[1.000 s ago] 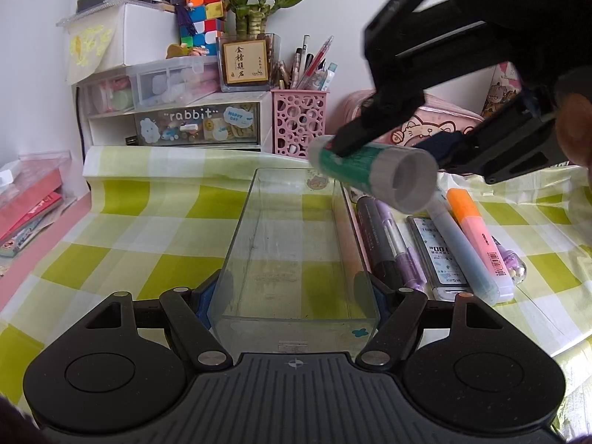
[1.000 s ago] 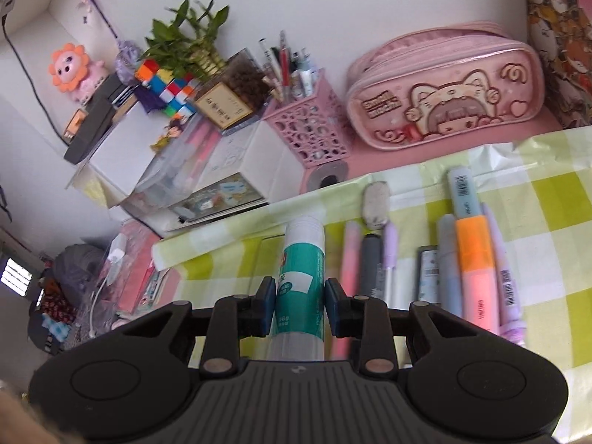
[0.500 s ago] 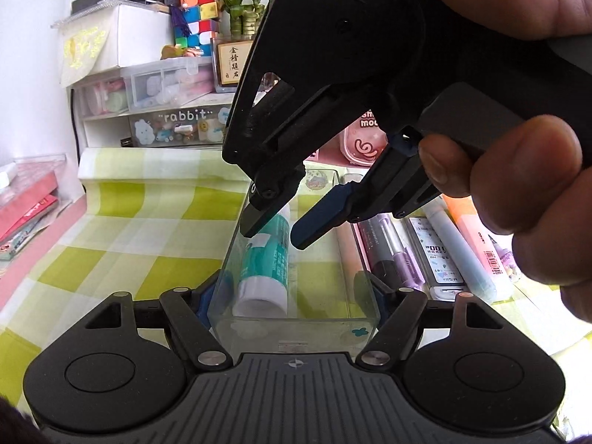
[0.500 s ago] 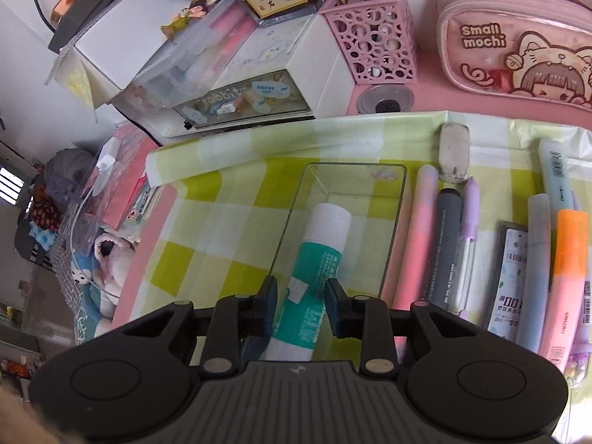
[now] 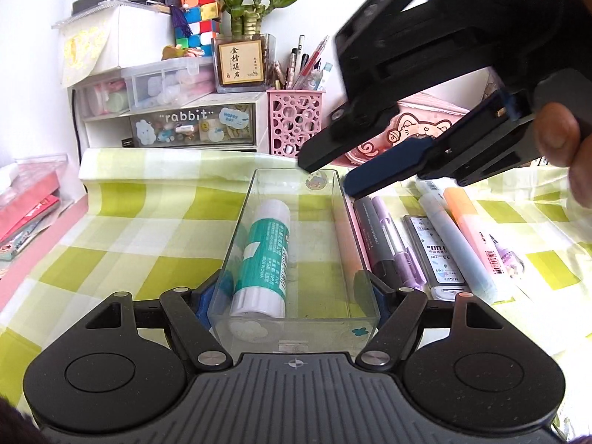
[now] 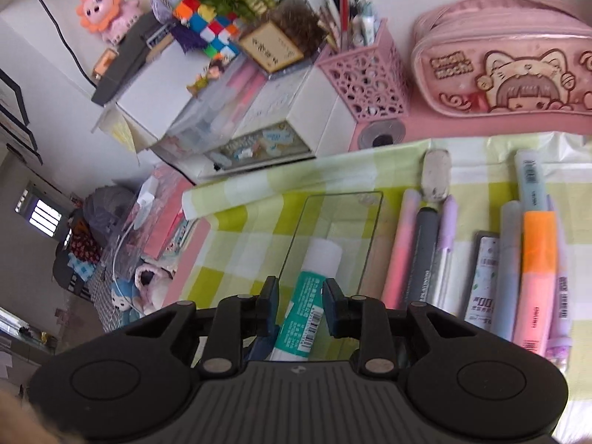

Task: Organize stationery
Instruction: 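Lower the glue stick into the clear box and open the right tool, then move the right tool to the orange highlighter and grasp it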

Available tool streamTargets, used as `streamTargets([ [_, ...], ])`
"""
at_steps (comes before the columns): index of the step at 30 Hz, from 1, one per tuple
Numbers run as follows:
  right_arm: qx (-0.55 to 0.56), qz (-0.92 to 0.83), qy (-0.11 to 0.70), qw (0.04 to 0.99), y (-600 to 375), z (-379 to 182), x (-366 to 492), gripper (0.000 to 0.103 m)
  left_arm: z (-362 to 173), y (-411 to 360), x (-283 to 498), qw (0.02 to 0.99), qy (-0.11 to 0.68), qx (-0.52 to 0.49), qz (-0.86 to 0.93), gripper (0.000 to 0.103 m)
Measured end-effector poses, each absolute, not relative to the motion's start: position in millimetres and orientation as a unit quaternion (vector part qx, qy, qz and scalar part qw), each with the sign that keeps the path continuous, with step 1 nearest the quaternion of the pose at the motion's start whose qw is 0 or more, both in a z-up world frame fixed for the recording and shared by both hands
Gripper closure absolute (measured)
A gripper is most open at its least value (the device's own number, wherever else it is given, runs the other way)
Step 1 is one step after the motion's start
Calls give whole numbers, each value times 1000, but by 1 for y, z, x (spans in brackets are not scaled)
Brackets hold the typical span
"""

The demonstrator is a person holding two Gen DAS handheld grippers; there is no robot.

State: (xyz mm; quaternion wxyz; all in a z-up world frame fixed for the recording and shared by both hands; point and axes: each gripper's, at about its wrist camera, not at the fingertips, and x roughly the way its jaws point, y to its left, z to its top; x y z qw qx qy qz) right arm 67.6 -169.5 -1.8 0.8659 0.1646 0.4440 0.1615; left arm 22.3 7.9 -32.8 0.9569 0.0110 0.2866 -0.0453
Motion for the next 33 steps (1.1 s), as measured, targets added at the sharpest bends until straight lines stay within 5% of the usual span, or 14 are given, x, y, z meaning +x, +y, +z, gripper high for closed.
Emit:
streamTargets([
  [33, 68, -36, 410, 909, -230, -35, 34, 88, -32, 5, 25, 956, 289, 17, -43, 30],
])
